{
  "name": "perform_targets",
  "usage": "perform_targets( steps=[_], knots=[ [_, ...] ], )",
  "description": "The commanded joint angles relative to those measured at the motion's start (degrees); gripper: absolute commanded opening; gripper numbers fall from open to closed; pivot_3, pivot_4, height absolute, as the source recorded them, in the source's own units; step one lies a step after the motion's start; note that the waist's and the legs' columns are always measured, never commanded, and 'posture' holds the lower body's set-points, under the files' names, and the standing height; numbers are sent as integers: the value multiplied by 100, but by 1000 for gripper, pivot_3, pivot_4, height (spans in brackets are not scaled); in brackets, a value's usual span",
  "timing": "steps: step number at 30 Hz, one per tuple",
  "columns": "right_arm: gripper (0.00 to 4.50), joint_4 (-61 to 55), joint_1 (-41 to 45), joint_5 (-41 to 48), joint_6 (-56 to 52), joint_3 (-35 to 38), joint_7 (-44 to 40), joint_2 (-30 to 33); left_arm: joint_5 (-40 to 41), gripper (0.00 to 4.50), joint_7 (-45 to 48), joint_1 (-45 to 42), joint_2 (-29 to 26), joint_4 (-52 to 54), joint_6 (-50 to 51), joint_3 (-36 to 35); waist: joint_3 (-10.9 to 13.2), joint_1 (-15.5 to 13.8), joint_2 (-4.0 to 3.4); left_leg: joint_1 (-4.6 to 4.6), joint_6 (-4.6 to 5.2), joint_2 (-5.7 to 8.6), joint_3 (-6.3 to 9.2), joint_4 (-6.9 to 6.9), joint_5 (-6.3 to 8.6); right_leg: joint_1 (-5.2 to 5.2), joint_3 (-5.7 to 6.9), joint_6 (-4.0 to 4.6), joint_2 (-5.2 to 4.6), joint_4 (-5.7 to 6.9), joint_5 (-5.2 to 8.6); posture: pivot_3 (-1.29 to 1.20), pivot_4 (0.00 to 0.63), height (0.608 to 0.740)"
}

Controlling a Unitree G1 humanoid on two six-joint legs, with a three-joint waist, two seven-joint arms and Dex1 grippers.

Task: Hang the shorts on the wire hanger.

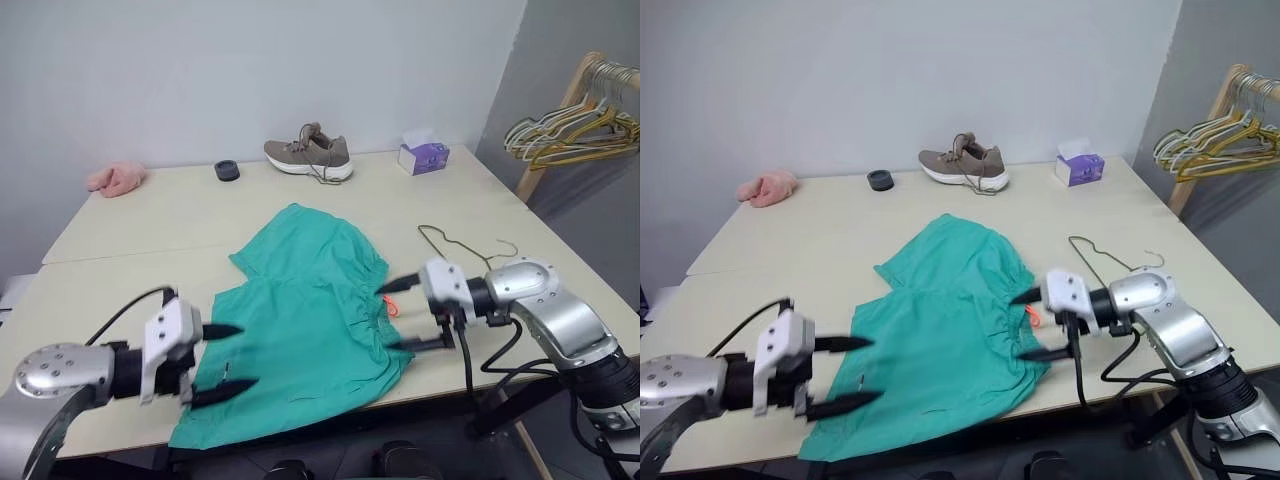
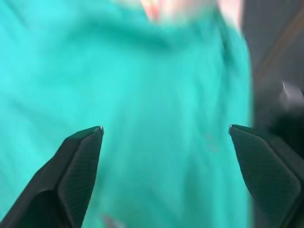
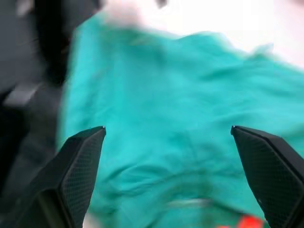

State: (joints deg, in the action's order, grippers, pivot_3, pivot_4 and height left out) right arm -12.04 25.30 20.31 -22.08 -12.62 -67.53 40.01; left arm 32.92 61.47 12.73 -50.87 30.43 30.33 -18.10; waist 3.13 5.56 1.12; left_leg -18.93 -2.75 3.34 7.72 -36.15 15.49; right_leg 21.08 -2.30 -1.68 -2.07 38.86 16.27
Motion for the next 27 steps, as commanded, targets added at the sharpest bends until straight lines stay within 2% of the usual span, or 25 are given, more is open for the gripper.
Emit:
perform_targets(
  steps=[1,6,11,19,27],
  knots=[
    [4500,128,-125,208,-484,851,991,-227,336,4475,-540,-649,294,86,224,59,-3,-4,4,-2,0,1,-1,0,0,0,-1,0,0,-2,0,-166,0,740],
    [4500,516,-504,19,-827,1816,2681,-771,293,4475,-609,-1279,349,-206,289,363,-8,25,10,-8,-1,2,-5,2,4,4,-7,0,2,-10,0,-204,0,740],
    [4500,1049,-788,-602,-878,2062,3900,-970,106,4475,-424,-1587,232,-597,148,596,-7,146,5,-11,2,2,-13,4,7,9,-15,0,4,-11,1,-233,0,740],
    [4500,2438,-475,-1079,-692,1943,4248,-920,-36,4475,-321,-2088,251,-749,130,1018,-7,481,1,-9,3,1,-19,3,7,6,-23,-1,10,-11,0,-246,0,740],
    [4500,3967,120,-1457,-719,1567,3996,-859,-55,4475,-337,-2094,202,-644,152,1068,-10,706,4,-4,4,-2,-17,2,8,0,-24,-4,13,-10,-1,-229,0,740]
  ],
)
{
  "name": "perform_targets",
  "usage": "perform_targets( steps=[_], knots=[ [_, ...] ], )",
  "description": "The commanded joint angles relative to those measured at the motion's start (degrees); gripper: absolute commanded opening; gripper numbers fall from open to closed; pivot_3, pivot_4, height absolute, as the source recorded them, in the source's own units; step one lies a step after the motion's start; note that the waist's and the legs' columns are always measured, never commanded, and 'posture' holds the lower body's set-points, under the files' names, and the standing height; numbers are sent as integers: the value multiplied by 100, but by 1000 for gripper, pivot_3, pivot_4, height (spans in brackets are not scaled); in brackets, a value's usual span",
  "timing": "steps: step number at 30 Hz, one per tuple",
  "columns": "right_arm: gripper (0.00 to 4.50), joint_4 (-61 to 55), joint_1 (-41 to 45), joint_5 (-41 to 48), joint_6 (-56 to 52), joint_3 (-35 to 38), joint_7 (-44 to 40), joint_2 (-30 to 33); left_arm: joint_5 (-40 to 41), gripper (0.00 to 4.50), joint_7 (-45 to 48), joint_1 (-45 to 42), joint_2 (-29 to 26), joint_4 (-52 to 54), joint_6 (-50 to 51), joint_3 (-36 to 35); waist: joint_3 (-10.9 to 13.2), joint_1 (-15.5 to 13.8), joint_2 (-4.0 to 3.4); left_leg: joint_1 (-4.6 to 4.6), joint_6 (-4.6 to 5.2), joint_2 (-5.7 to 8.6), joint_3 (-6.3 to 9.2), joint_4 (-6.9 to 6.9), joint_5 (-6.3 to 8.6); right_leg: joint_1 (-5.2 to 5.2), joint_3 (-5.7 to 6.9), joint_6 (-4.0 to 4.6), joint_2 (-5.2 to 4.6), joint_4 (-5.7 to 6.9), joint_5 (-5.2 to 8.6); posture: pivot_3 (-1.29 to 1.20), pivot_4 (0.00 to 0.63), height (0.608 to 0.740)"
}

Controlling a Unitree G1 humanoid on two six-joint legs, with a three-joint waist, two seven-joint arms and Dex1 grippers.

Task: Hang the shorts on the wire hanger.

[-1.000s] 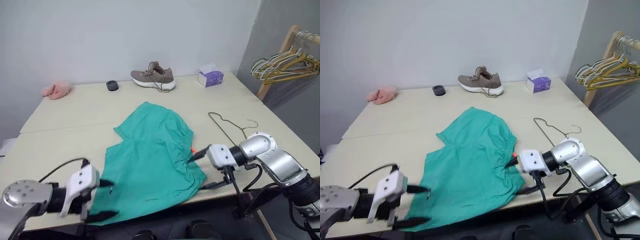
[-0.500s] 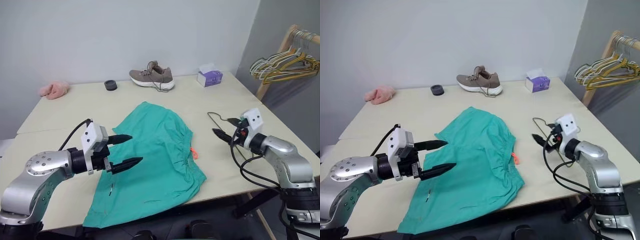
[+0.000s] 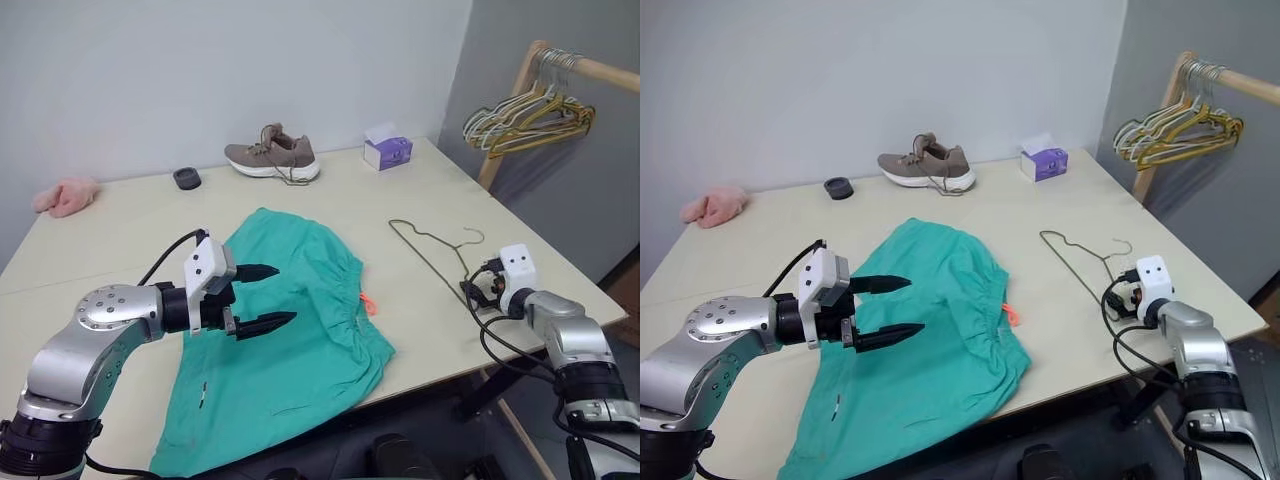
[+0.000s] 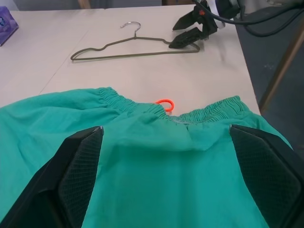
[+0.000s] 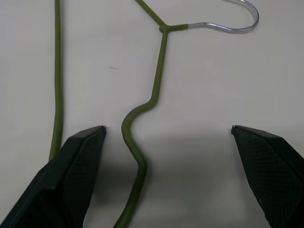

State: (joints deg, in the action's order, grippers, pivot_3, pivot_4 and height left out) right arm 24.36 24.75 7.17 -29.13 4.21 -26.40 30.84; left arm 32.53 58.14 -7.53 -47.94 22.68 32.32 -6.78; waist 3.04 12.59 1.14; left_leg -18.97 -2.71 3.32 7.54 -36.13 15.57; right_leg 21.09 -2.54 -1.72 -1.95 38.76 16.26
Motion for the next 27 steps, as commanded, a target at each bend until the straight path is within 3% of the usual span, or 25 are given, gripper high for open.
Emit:
perform_targets(
  steps=[1,3,14,17,21,24,27],
  knots=[
    [4328,560,300,-130,-177,-161,-231,59,-14,4494,-14,-59,-91,150,-41,-67,-4,6,5,1,0,0,0,-1,0,-2,0,-2,1,0,-1,-225,0,740],
    [3872,981,509,-156,-402,-302,-497,90,-15,4500,-30,-46,-92,176,-38,-70,-11,14,16,5,1,0,0,-6,-1,-7,-1,-8,2,-1,-5,-224,0,740],
    [41,2110,876,-450,-608,-722,-930,54,-77,4500,-37,226,-67,206,-206,-144,-121,-64,69,46,21,-4,31,-9,13,-96,18,-28,9,-81,-17,-200,0,740],
    [15,1988,865,-573,-227,-740,-771,43,-91,4500,-75,298,-41,207,-232,-185,-149,-133,111,43,23,-5,32,-9,19,-96,17,-29,9,-94,-18,-196,0,740],
    [15,1462,836,-812,457,-872,-763,154,-87,4500,-172,373,2,89,-237,-304,-146,-137,107,42,32,-1,19,-13,24,-102,2,-39,7,-111,-24,-193,0,740],
    [15,899,788,-1033,1133,-1010,-829,313,-124,4500,-425,256,89,-257,-221,-469,-125,-138,79,41,33,-2,19,-15,24,-101,2,-40,7,-112,-25,-196,0,740],
    [15,302,718,-1331,1920,-1227,-962,542,-248,4500,-637,29,121,-696,-288,-613,-63,-134,-19,26,34,4,14,-16,23,-84,-3,-48,4,-103,-29,-202,0,740]
  ],
)
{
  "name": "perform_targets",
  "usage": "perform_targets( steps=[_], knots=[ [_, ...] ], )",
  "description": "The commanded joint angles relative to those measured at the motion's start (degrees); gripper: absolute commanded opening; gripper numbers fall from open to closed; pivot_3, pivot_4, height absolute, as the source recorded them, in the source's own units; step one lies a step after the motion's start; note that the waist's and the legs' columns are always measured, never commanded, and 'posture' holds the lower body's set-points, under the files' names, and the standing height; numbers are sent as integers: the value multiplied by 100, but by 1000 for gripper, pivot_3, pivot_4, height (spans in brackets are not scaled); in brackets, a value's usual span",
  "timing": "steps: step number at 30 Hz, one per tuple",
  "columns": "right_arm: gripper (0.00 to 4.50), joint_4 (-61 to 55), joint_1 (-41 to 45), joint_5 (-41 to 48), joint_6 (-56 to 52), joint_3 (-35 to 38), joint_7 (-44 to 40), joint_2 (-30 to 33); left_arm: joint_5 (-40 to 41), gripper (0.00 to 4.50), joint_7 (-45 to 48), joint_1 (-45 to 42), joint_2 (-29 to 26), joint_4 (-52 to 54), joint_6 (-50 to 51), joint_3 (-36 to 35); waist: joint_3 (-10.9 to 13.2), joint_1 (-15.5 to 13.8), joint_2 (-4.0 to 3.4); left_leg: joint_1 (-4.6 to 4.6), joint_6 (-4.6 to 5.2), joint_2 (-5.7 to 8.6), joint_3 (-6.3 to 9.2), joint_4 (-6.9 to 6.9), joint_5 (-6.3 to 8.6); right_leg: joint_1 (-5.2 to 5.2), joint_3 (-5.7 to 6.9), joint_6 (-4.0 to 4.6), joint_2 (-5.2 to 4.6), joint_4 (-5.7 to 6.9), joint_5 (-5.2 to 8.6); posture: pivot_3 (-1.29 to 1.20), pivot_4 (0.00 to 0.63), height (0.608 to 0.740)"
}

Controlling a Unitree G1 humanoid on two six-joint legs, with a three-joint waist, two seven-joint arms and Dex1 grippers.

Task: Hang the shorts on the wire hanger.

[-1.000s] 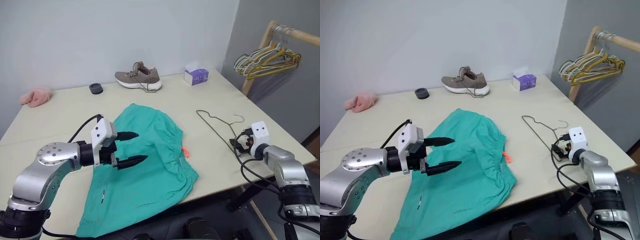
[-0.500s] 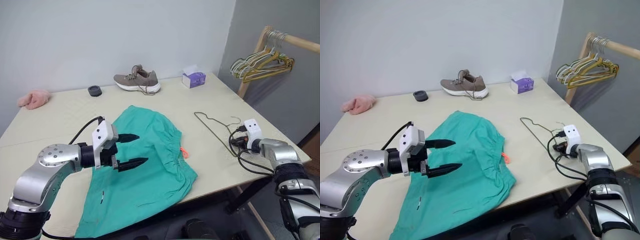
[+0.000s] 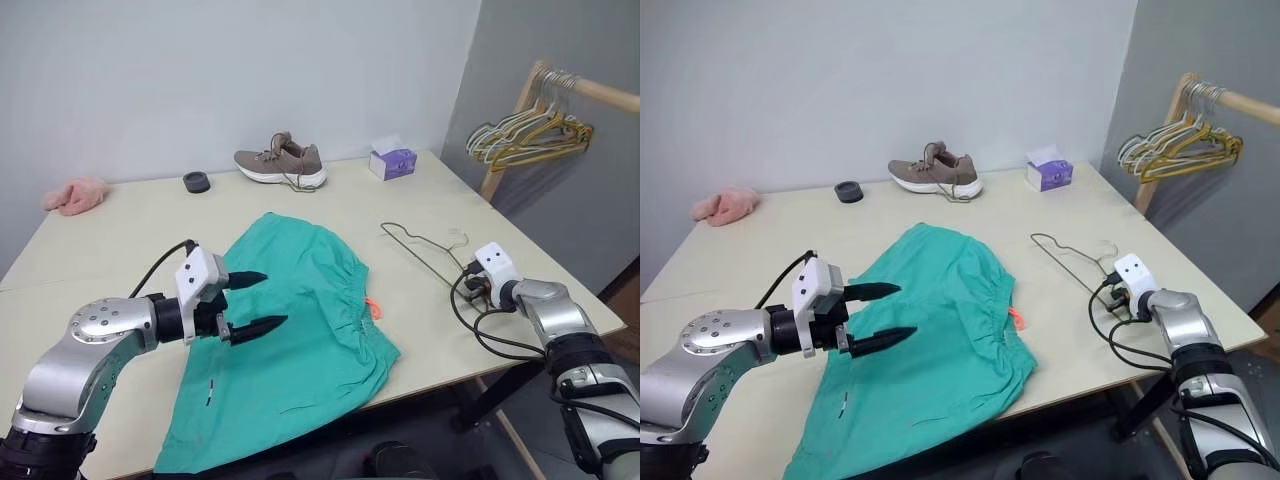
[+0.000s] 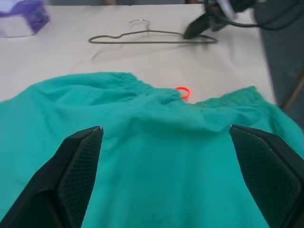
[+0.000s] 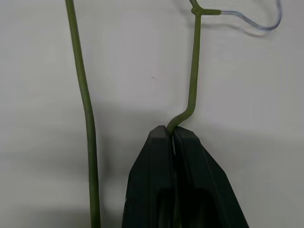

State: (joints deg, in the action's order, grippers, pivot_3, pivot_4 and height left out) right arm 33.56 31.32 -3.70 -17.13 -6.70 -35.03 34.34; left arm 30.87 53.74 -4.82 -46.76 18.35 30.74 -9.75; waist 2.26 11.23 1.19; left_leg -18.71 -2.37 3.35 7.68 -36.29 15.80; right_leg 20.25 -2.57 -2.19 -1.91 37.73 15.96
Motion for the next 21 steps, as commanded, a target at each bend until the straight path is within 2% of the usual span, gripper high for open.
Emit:
perform_targets(
  steps=[1,6,9,12,21],
  knots=[
    [15,-778,41,-313,945,-203,-153,251,-43,4500,-236,-334,11,-379,-99,-376,23,1,-38,-6,0,-2,2,1,0,10,3,0,0,4,0,-203,0,740],
    [15,-1405,63,-1033,2603,-706,-183,643,488,4500,-272,-808,10,-833,567,-664,29,4,-51,-52,-4,-5,3,18,0,66,4,1,0,11,6,-212,0,740],
    [15,-1591,191,-1274,3249,-839,-131,688,705,4500,18,-810,-170,-897,931,-616,27,41,-50,-105,-5,-1,2,9,-1,118,3,3,-4,12,3,-220,0,740],
    [15,-1743,397,-1457,3858,-907,-54,629,820,4500,285,-751,-340,-910,1239,-512,28,52,-51,-120,-9,2,2,7,0,134,2,26,-7,12,-11,-224,0,740],
    [15,-2236,694,-1429,4373,-903,-82,297,792,4500,690,-589,-425,-671,1531,-71,29,118,-52,-115,-7,2,8,4,0,129,6,9,-5,21,1,-237,0,740]
  ],
)
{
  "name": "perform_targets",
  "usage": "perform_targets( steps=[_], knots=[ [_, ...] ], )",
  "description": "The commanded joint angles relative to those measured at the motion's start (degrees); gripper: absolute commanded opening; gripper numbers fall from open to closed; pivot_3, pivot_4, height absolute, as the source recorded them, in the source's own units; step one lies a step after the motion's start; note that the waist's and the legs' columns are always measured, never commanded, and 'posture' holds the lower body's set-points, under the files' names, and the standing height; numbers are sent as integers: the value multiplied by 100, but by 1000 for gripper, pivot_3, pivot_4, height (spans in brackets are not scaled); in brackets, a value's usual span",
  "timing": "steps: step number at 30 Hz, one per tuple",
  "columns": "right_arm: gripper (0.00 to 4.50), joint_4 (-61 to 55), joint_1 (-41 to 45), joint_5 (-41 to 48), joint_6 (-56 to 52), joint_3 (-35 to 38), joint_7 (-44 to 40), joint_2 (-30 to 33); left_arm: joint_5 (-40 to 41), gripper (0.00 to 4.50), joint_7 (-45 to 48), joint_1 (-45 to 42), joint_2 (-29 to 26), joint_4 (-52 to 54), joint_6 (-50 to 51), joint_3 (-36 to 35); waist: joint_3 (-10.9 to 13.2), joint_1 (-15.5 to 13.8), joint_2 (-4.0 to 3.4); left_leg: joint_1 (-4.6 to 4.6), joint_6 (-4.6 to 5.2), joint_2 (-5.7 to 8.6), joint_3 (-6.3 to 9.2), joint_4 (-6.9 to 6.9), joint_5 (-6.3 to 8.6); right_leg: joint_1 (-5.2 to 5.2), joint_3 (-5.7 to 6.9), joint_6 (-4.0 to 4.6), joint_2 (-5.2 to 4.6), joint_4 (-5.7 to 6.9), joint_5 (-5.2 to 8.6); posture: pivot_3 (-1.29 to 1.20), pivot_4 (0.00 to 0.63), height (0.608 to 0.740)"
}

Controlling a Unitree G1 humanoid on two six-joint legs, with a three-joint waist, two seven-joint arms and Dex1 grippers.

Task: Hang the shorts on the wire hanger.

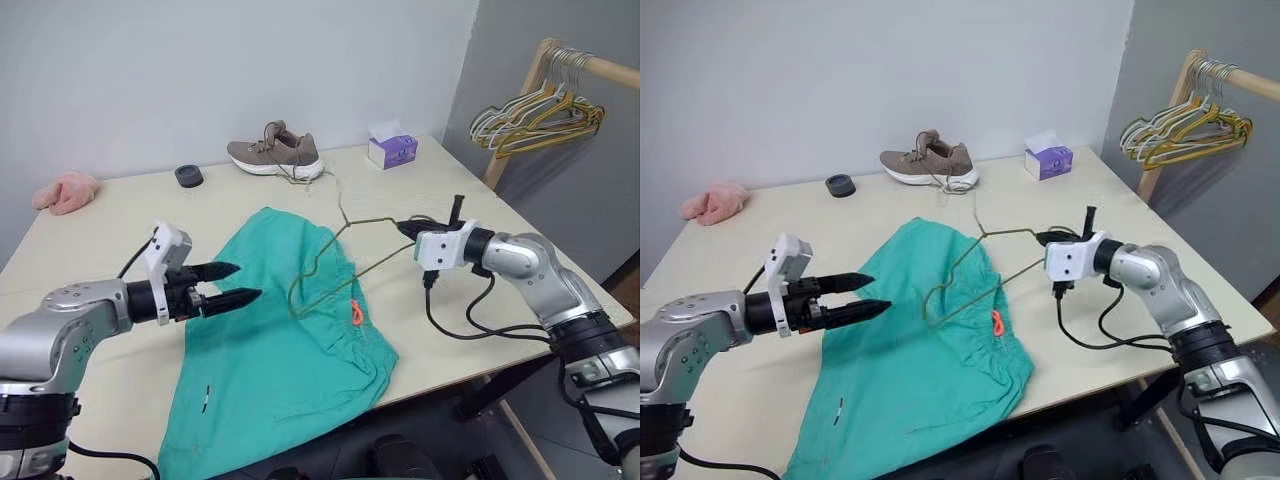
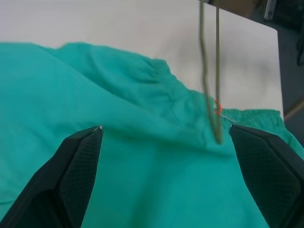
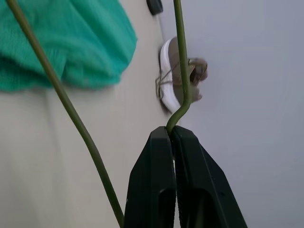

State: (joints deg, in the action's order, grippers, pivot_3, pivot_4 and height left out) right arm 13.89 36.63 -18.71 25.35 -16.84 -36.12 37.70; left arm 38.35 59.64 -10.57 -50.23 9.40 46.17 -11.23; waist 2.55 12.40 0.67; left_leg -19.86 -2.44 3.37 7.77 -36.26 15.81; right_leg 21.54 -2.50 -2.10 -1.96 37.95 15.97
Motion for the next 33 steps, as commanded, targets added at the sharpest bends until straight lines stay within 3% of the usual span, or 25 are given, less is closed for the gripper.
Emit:
perform_targets(
  steps=[1,18,32,33],
  knots=[
    [15,-310,178,71,140,116,11,-60,9,4500,90,-21,-55,224,-36,115,0,-1,0,-1,0,0,0,-3,0,0,0,2,0,1,-1,-238,0,740],
    [15,-659,286,105,-62,137,-147,-341,223,4500,119,35,149,632,300,649,0,27,-1,0,2,1,1,-30,1,-9,0,5,0,10,-3,-246,0,740],
    [0,-836,152,299,-456,132,-336,-469,63,24,141,256,234,525,3,642,0,27,-1,0,4,1,2,-60,2,-18,0,-2,3,18,-1,-239,0,740],
    [0,-872,129,317,-501,90,-436,-460,35,24,163,283,234,492,-44,642,0,28,-1,1,4,0,1,-60,2,-18,-2,-2,3,19,-1,-239,0,740]
  ],
)
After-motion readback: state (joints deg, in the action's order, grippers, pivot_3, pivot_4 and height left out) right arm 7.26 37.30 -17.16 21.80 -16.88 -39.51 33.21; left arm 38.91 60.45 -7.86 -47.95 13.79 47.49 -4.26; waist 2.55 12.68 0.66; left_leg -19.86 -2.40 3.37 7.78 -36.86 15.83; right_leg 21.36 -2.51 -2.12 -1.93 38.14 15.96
